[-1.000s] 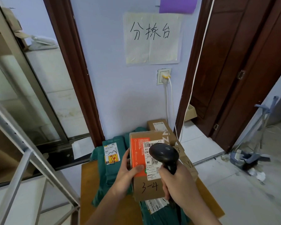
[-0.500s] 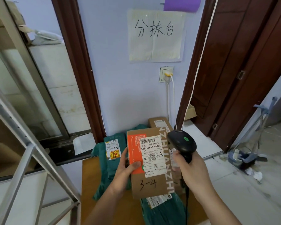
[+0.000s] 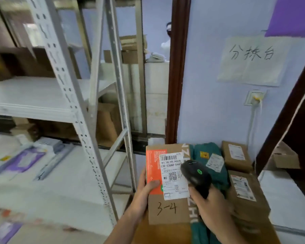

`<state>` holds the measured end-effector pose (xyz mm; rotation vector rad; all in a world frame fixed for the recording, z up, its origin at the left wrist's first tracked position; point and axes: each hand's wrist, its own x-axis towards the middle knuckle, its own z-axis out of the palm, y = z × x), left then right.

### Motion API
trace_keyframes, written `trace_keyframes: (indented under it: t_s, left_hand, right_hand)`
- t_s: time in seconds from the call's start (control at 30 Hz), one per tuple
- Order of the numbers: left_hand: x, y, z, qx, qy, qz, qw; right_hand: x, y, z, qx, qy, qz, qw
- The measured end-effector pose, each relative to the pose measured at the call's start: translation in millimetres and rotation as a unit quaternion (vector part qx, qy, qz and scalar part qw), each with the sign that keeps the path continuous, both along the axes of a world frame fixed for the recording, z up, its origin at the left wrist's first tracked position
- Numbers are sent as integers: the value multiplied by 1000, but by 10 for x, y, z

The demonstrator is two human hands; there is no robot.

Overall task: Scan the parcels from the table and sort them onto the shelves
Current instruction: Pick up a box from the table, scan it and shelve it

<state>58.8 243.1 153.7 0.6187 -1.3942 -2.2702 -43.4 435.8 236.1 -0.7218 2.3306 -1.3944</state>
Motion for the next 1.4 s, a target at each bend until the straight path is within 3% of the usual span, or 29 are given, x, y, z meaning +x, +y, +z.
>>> trace_keyframes:
  t_s: [0.4,0.77,1.03,1.4]
  left_hand:
    - [2217,-580,339,-22,35,230,972]
    - [4003,-1576,810,-94,49,311,944]
    - [4636,-2408,1411,-144,60,329,932]
    - [4911,-3689,1862,-200,76,353,911]
  right_hand:
    - [1592,-1163,266,-5,2,222,975]
    - [3187,-2394,833,-47,17,303,952]
    - [3734,-3310,1281,-111,46,334,935]
    - [3990,-4668,1666,-169,72,348,920]
